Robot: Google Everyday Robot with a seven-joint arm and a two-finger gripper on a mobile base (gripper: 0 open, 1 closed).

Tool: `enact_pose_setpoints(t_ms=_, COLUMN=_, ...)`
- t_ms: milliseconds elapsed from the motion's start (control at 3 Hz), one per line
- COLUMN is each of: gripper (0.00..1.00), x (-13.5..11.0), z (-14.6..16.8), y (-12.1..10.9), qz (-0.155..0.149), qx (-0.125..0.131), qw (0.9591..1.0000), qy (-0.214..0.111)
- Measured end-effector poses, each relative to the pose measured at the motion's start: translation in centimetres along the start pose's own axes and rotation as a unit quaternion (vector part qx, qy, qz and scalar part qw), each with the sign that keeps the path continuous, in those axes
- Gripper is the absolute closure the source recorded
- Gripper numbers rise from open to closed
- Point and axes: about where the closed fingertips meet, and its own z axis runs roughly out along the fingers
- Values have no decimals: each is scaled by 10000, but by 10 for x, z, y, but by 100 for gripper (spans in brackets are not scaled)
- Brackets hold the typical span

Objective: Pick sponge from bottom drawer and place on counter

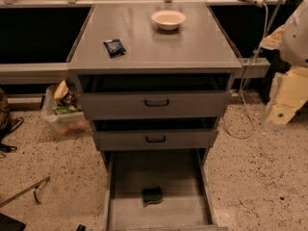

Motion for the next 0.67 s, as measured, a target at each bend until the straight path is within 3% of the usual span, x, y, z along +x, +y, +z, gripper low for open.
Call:
enact_pose_setpoints(t_ms=333, gripper=0, x=-1, z=0, y=0, qz=-12, qx=29, qw=10000, qy=-17)
enact_pose_setpoints(t_ms=667, gripper=0, x=8, z=28, y=3, qz=-15, qx=35, qw=9999, qy=-112)
